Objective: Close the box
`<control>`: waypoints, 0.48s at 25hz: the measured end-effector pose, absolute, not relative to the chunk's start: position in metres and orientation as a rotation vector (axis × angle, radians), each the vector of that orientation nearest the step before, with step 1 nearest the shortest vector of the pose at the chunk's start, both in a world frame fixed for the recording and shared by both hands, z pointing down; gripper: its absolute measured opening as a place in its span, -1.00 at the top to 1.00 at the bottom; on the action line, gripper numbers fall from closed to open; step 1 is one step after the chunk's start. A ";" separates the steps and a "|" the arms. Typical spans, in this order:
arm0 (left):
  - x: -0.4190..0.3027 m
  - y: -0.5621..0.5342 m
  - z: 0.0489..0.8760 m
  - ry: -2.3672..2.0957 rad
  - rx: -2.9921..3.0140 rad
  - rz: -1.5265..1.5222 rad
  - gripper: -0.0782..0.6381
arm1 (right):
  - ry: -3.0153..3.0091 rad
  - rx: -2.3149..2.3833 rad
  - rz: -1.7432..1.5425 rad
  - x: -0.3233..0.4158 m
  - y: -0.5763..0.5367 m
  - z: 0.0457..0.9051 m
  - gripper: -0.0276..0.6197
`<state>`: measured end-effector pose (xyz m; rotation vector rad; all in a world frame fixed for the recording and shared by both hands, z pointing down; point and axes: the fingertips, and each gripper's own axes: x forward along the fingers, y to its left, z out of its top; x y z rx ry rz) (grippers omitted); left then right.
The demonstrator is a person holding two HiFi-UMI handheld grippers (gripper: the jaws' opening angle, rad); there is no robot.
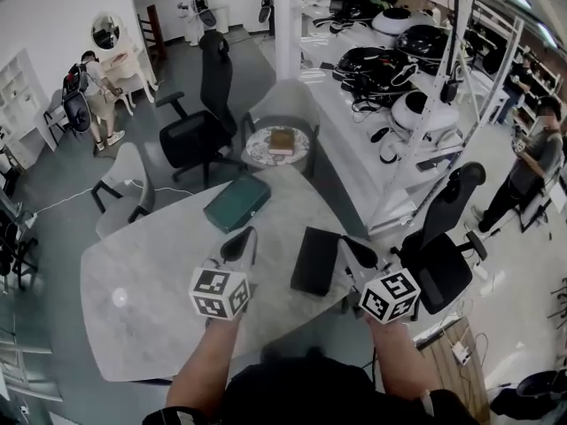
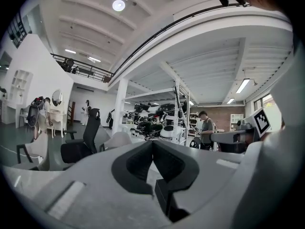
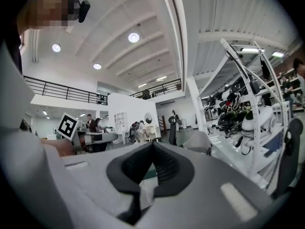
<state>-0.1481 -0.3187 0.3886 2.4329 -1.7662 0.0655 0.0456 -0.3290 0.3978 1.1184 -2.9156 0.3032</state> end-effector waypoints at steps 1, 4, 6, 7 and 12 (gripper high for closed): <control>-0.144 -0.322 0.387 -1.767 2.427 0.064 0.75 | -2.921 1.121 0.292 0.050 -0.330 0.396 0.91; -0.133 -0.324 0.386 -1.740 2.394 0.027 0.75 | -2.910 1.134 0.267 0.064 -0.330 0.400 0.91; -0.127 -0.322 0.387 -1.739 2.393 0.031 0.75 | -2.898 1.141 0.272 0.067 -0.332 0.406 0.91; -0.124 -0.322 0.389 -1.741 2.399 0.048 0.75 | -2.893 1.141 0.273 0.068 -0.334 0.409 0.91; -0.108 -0.325 0.402 -1.711 2.435 0.130 0.75 | -2.883 1.158 0.275 0.079 -0.339 0.417 0.91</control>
